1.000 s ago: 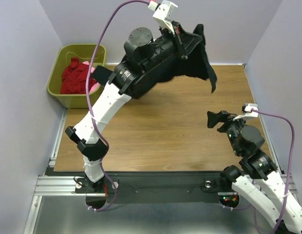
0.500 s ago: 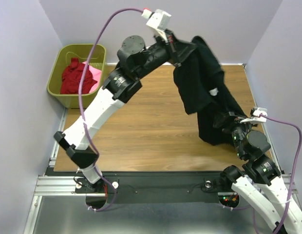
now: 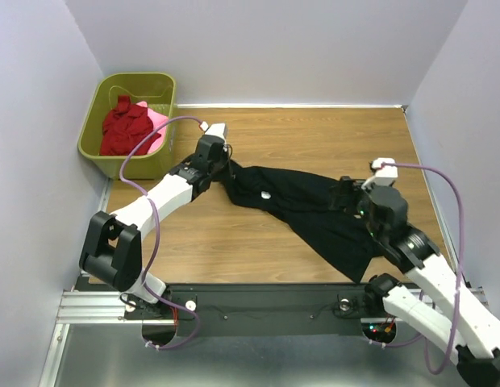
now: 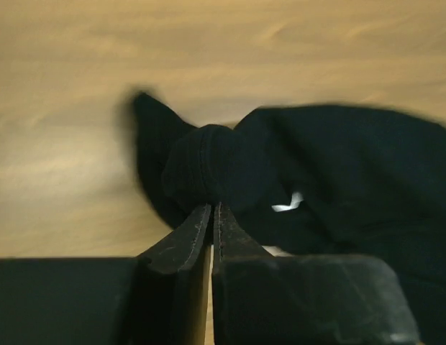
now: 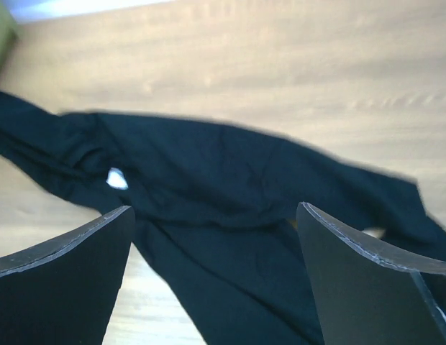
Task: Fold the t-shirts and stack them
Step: Move the tshirt to the center of the board
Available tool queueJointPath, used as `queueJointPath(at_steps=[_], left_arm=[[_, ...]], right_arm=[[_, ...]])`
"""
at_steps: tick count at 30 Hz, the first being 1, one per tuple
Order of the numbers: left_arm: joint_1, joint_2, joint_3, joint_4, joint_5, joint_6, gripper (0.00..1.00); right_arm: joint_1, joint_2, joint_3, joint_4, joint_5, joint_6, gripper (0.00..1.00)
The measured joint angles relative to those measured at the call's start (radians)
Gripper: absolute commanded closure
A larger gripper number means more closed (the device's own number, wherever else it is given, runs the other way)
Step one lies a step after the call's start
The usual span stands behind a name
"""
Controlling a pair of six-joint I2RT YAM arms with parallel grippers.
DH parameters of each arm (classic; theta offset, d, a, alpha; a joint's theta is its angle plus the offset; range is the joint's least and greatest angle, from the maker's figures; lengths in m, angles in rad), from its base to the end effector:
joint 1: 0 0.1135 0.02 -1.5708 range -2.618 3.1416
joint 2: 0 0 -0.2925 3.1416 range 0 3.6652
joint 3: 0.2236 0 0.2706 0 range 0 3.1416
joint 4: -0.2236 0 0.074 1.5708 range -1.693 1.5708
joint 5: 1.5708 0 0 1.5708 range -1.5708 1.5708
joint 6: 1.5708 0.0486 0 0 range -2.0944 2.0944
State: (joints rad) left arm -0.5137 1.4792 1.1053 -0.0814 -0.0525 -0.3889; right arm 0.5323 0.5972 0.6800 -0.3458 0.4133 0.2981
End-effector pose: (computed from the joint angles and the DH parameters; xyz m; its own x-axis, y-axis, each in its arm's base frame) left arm 0.3242 -0.1800 0.3104 -0.5249 -0.1386 -0.8398 0.2709 0.9081 -0.3192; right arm 0.1396 0.0596 0.3288 -0.2525 0.1635 -0.9537 -0.0591 0.9812 0.1838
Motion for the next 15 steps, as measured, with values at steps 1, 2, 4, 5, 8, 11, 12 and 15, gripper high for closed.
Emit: queueJointPath(at_steps=[1, 2, 4, 5, 8, 11, 12, 15], left_arm=[[0.003, 0.005, -0.023, -0.011, -0.012, 0.006, 0.65], [0.006, 0.006, -0.043, -0.024, -0.032, 0.019, 0.51], [0.007, 0.002, -0.047, -0.023, -0.057, 0.041, 0.38], [0.007, -0.004, -0.047, -0.013, -0.066, 0.048, 0.32], [0.007, -0.044, -0.047, -0.005, -0.081, 0.081, 0.25], [0.002, -0.094, -0.047, -0.005, -0.076, 0.102, 0.25], [-0.007, -0.111, -0.047, -0.005, -0.074, 0.104, 0.25], [-0.049, -0.142, -0.055, 0.000, -0.066, 0.100, 0.25]], right_arm=[[0.000, 0.035, 0.008, -0.005, -0.008, 0.008, 0.00], [0.000, 0.083, 0.016, -0.009, -0.021, 0.015, 0.00], [0.000, 0.132, 0.023, -0.016, -0.037, 0.026, 0.00], [0.000, 0.202, 0.033, -0.030, -0.048, 0.035, 0.00], [0.000, 0.298, 0.046, -0.054, -0.051, 0.059, 0.02], [-0.011, 0.381, 0.047, -0.084, -0.048, 0.072, 0.11], [-0.021, 0.395, 0.047, -0.091, -0.054, 0.075, 0.12], [-0.092, 0.439, 0.047, -0.112, -0.082, 0.081, 0.14]])
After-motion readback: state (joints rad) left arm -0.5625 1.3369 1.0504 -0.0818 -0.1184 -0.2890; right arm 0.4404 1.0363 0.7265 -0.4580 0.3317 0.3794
